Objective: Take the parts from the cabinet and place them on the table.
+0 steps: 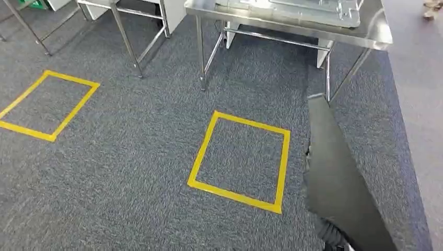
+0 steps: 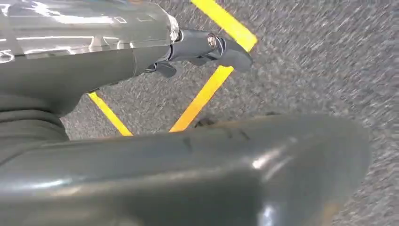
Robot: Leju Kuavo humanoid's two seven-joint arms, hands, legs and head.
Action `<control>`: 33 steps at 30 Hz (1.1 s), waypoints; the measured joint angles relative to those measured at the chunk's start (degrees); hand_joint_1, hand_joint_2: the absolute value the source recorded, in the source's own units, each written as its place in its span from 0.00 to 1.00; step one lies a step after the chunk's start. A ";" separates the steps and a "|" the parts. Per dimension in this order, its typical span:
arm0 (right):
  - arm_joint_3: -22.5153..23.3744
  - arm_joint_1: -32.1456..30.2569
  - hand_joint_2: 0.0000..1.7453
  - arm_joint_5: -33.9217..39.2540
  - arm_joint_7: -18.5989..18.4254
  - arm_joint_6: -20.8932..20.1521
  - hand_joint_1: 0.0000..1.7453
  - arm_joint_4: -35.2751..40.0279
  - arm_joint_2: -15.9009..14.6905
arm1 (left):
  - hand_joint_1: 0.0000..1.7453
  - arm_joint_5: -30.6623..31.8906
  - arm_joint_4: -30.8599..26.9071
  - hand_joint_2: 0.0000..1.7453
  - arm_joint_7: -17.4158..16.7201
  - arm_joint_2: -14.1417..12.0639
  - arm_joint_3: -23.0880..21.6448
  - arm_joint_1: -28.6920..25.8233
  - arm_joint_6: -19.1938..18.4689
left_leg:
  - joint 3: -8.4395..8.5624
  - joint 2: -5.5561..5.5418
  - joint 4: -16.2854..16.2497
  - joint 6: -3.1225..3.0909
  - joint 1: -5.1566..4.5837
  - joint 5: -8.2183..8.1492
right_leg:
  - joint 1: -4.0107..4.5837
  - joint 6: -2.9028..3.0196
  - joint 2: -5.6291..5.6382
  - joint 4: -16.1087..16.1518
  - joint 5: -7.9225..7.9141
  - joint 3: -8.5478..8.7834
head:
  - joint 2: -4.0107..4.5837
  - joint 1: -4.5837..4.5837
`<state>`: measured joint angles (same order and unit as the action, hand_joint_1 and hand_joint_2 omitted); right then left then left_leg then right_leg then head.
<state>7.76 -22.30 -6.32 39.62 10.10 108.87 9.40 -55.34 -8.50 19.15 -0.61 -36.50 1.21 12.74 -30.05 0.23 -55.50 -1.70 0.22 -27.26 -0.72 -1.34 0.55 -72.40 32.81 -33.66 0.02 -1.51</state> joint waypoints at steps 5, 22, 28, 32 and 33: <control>0.00 0.15 1.00 0.96 0.00 -0.53 1.00 -0.55 0.00 | 0.00 0.07 0.00 0.00 0.09 -0.02 -0.04 -0.08 -0.26 | 7.53 0.39 1.30 0.51 0.00 -4.32 | -0.01 -0.12 -0.35 4.49 4.80 -5.84 | 0.00 0.02; -0.02 2.92 1.00 1.18 -1.00 -2.98 1.00 -1.31 1.16 | 0.00 -0.88 0.15 0.00 -0.28 -0.31 -1.31 0.88 -1.40 | -2.68 -3.14 -4.07 2.79 0.37 -0.86 | 0.49 3.03 5.65 13.36 -5.31 1.34 | 0.00 0.00; -0.02 3.24 1.00 1.07 -0.98 -3.28 1.00 -1.95 1.40 | 0.00 -1.14 0.17 0.00 -0.26 -0.17 -1.31 1.01 -1.31 | -2.06 -2.13 -1.90 0.59 0.53 0.76 | 0.51 0.93 5.57 12.80 -4.48 0.86 | 0.00 0.00; -0.02 3.67 1.00 0.61 -0.87 -2.58 1.00 -2.23 1.44 | 0.00 -1.62 0.17 0.00 -0.28 -0.24 -1.31 0.78 -1.07 | -1.28 0.43 -1.49 0.05 0.50 0.08 | -0.06 -0.55 -0.21 -2.11 2.59 -7.23 | 0.00 0.07; -0.02 3.49 1.00 0.07 -0.87 -1.97 1.00 -2.30 1.49 | 0.00 -1.64 0.17 0.00 -0.28 -0.24 -1.31 0.76 -1.07 | -1.17 0.85 -1.50 0.16 0.52 -0.07 | -0.29 -0.79 -0.29 -3.90 2.56 -8.45 | 0.00 0.07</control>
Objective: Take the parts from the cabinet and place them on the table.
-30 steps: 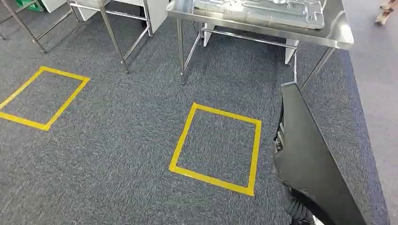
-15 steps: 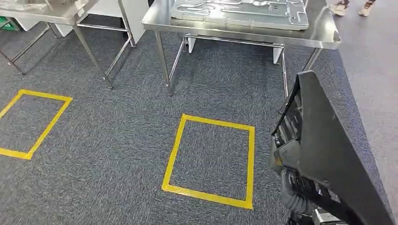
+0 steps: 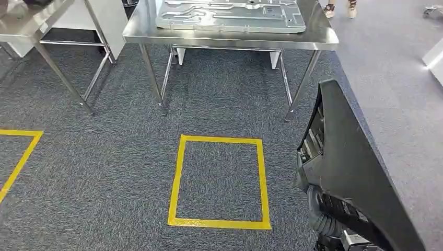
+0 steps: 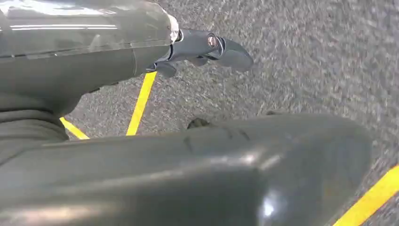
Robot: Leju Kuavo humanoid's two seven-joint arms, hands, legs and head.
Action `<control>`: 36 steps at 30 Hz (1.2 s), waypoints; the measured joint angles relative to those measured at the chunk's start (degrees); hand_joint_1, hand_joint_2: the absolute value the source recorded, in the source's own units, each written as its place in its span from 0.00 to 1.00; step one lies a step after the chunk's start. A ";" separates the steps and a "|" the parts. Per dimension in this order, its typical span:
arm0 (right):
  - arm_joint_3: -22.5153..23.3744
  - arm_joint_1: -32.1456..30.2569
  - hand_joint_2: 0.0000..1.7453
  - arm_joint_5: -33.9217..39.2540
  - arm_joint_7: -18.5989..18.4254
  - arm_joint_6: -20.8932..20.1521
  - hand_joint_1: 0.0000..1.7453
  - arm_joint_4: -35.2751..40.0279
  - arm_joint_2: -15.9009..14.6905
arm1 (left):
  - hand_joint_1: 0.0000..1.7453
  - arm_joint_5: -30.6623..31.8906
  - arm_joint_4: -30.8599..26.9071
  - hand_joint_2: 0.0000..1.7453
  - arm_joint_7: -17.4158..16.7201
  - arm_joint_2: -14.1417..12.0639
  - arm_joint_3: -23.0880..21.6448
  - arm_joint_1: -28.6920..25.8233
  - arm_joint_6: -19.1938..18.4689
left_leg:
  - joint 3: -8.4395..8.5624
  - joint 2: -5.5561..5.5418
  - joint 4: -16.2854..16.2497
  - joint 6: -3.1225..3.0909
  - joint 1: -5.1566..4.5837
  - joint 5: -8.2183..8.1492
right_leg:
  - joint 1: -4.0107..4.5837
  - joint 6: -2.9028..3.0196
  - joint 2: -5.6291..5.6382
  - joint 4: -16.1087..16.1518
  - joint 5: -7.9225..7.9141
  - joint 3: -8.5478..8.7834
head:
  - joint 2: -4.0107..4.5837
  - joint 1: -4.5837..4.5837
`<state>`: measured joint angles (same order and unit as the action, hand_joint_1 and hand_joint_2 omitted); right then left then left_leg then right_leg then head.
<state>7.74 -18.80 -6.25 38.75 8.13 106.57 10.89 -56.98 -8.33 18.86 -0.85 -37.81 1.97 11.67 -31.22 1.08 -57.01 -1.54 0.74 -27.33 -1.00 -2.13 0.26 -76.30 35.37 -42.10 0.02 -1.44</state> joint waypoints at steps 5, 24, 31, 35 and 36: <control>0.00 -0.42 1.00 -2.43 -0.02 3.15 1.00 1.49 0.11 | 0.00 0.61 -0.02 0.00 -0.26 0.11 -0.15 0.21 -0.24 | 1.52 1.29 -0.08 1.11 -0.26 -1.31 | -0.04 0.28 -1.45 17.76 -8.28 8.97 | 0.00 0.00; 0.16 4.88 1.00 -6.88 -7.44 13.19 1.00 3.52 -1.16 | 0.00 -0.02 0.04 0.00 -1.55 -0.50 -1.51 0.45 -0.76 | -2.16 -1.00 -1.93 1.02 -0.60 0.32 | 0.77 1.77 1.30 18.46 -5.30 12.51 | 0.00 0.00; -0.50 6.38 1.00 -7.32 -8.41 14.12 1.00 2.69 -1.88 | 0.00 -0.09 -0.02 0.00 -1.86 -0.46 -1.55 0.46 -0.50 | 0.11 -0.72 -0.59 -0.15 0.05 -0.57 | -0.09 -0.13 0.26 0.18 0.69 1.81 | 0.00 0.00; -0.66 6.69 1.00 -7.32 -8.44 14.25 1.00 2.54 -1.92 | 0.00 -0.11 -0.02 0.00 -1.88 -0.35 -1.55 0.30 -0.52 | 2.13 -0.76 -0.58 0.97 0.27 -2.36 | -0.64 -0.39 -0.75 15.93 -9.82 7.45 | 0.00 0.00; -0.90 7.01 1.00 -7.28 -8.41 14.84 1.00 2.32 -1.97 | 0.00 -0.46 0.02 0.00 -1.88 -0.44 -1.55 0.38 -0.39 | 2.33 -0.82 -0.80 1.46 -0.07 -2.83 | -0.03 -0.25 -0.84 16.81 -8.70 8.19 | 0.00 0.02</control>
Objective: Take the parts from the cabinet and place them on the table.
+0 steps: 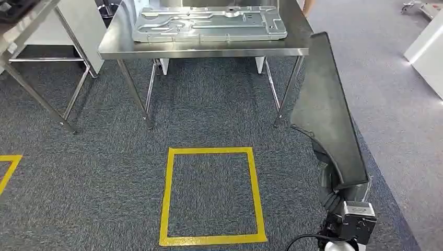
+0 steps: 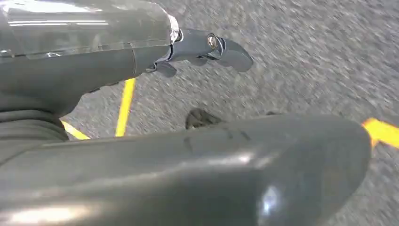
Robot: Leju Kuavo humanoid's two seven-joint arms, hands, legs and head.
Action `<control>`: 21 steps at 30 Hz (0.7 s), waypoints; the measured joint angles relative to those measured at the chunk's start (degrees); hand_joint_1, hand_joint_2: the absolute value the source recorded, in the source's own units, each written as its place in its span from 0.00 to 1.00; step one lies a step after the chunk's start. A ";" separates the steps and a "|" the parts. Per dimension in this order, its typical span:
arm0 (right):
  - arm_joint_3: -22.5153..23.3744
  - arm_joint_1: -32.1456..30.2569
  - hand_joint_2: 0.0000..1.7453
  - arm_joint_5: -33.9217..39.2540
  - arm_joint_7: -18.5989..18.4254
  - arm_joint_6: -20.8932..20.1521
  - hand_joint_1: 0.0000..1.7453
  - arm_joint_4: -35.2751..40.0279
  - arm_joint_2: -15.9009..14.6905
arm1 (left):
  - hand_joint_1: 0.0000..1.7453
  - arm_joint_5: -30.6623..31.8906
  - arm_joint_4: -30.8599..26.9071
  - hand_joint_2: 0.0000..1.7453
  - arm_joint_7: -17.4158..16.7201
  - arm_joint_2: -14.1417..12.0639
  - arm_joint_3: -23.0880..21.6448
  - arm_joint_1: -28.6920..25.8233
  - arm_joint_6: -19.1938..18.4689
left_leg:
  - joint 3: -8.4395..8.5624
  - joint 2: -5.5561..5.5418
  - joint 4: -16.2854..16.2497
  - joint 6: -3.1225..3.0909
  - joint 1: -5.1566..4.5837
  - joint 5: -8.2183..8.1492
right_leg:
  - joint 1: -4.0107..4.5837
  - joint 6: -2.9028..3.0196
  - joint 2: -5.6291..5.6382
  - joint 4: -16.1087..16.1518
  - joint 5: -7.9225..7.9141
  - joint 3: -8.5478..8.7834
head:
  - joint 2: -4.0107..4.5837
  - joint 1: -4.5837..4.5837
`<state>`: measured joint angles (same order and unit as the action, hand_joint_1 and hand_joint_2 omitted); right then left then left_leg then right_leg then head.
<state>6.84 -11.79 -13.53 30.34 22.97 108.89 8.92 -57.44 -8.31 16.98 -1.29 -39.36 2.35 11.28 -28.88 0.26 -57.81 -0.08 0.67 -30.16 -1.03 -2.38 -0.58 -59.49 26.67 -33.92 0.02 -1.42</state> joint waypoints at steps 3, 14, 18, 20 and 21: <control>-1.07 0.95 1.00 0.00 -0.11 2.30 1.00 -0.72 -0.20 | 0.00 -0.85 0.00 0.00 -0.04 0.00 0.02 0.31 0.33 | 0.41 0.45 0.74 0.83 0.03 -0.26 | 0.13 1.51 0.53 -0.04 0.50 -0.31 | 0.00 -0.09; -5.66 7.15 1.00 -3.41 -2.23 1.94 1.00 -5.25 -1.53 | 0.00 -2.58 -0.02 0.00 -0.31 0.04 0.02 0.36 0.72 | -6.39 0.06 -3.92 -0.47 -0.53 4.67 | 1.08 3.66 1.34 0.68 3.17 3.94 | 0.00 -0.11; -5.68 11.87 1.00 -4.94 -4.02 -0.04 1.00 -8.50 -3.06 | 0.00 -2.49 0.04 0.00 -0.65 -0.17 0.00 0.70 0.63 | -5.72 -0.07 -1.46 -1.35 -1.39 4.09 | 0.62 2.34 1.60 1.00 3.36 3.59 | 0.00 -0.11; -5.44 15.36 1.00 -5.07 -4.92 -1.05 1.00 -10.03 -4.67 | 0.00 -2.58 0.00 0.00 -0.64 -0.09 0.00 0.80 0.39 | -4.51 0.01 0.32 -1.60 -0.53 4.63 | 0.75 1.62 1.36 0.78 3.66 4.04 | 0.00 -0.06; -5.20 17.45 1.00 -4.79 -5.00 -1.72 1.00 -10.88 -5.37 | 0.00 -2.64 0.00 0.00 -0.57 -0.09 0.00 0.82 0.39 | -4.04 -0.01 0.76 -1.82 -0.45 4.54 | 0.86 1.28 1.15 -1.17 4.51 3.13 | 0.00 -0.05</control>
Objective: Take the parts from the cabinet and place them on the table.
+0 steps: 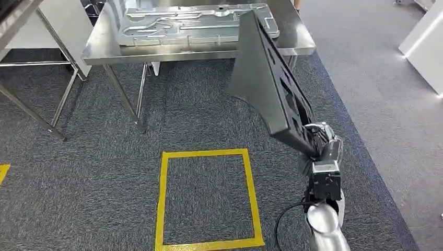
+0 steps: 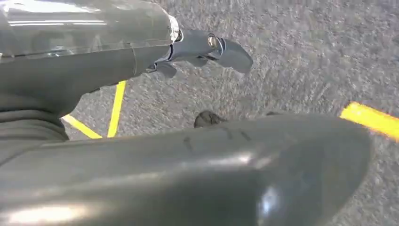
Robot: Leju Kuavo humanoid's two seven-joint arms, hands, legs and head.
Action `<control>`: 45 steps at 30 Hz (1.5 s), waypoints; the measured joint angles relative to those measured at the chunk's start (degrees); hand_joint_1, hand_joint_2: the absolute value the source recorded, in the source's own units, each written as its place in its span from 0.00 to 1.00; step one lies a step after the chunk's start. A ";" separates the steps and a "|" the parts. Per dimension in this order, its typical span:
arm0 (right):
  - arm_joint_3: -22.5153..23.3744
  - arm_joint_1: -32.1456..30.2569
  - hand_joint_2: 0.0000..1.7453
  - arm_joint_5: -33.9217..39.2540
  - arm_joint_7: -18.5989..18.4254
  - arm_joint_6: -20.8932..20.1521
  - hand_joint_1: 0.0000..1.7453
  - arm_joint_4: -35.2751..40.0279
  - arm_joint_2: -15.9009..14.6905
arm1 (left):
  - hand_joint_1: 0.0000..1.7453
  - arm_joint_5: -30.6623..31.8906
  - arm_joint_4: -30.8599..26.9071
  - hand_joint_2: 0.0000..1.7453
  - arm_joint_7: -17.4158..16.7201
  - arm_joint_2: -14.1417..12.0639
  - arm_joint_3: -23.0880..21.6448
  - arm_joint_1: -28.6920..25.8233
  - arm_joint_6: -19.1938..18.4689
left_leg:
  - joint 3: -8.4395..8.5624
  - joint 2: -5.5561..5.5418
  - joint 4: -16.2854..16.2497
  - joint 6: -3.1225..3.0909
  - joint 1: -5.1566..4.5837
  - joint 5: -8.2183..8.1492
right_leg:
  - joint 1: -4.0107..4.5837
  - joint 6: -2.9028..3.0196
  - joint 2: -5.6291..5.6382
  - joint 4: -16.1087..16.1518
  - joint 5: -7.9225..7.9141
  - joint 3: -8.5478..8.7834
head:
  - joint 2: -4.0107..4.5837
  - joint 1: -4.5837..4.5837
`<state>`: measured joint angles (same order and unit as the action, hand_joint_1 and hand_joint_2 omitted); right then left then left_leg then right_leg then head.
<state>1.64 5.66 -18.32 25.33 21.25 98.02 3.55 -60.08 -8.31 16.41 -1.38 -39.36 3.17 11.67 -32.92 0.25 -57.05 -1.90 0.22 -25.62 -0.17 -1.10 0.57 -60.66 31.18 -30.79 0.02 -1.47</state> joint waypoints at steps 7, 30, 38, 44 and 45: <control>0.90 10.62 1.00 1.42 -2.58 -5.51 1.00 -7.16 -5.06 | 0.00 -1.16 0.00 0.00 0.31 0.07 0.00 0.06 0.20 | 2.27 -0.14 -0.17 0.02 0.30 -1.84 | -1.34 -1.49 -0.42 -6.14 -3.97 -7.55 | 0.00 0.00; -3.80 15.16 1.00 -0.55 -6.43 -14.04 1.00 -17.23 -7.46 | 0.00 -4.18 0.09 0.00 0.44 0.07 0.13 0.03 1.59 | -1.36 -0.41 -0.50 -0.28 -0.10 0.78 | -0.59 -0.60 -0.06 0.93 -0.95 1.14 | 0.00 0.02; -4.67 15.99 1.00 0.53 -5.92 -14.91 1.00 -20.97 -7.64 | 0.00 -5.29 0.09 0.00 0.55 0.63 0.52 -0.46 2.84 | 1.99 -0.76 -0.48 -0.55 0.10 -1.93 | -1.15 -1.60 -0.30 -9.79 0.22 -9.85 | 0.00 0.00; -4.87 16.35 1.00 3.08 -6.41 -14.96 1.00 -22.19 -7.55 | 0.00 -5.36 0.11 0.00 0.33 0.76 0.61 -0.32 2.93 | 4.48 -0.63 -0.63 1.59 -0.17 -4.10 | -0.69 0.32 -0.73 1.85 -7.43 -6.62 | 0.00 0.09; -4.87 16.67 1.00 3.41 -6.43 -14.89 1.00 -22.19 -7.53 | 0.00 -5.36 0.11 0.00 0.22 0.76 0.59 -0.29 2.97 | 4.68 -0.60 -0.82 1.84 -0.17 -4.11 | -0.80 0.76 -0.57 1.95 -7.22 -5.98 | 0.00 0.11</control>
<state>-3.23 22.33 -14.91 18.91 6.36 75.82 -3.98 -65.44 -8.20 16.63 -0.61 -38.77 2.88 14.64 -28.24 -0.35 -57.86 -0.05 0.05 -29.74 -0.97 -0.33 0.00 -58.71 23.96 -36.77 0.02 -1.36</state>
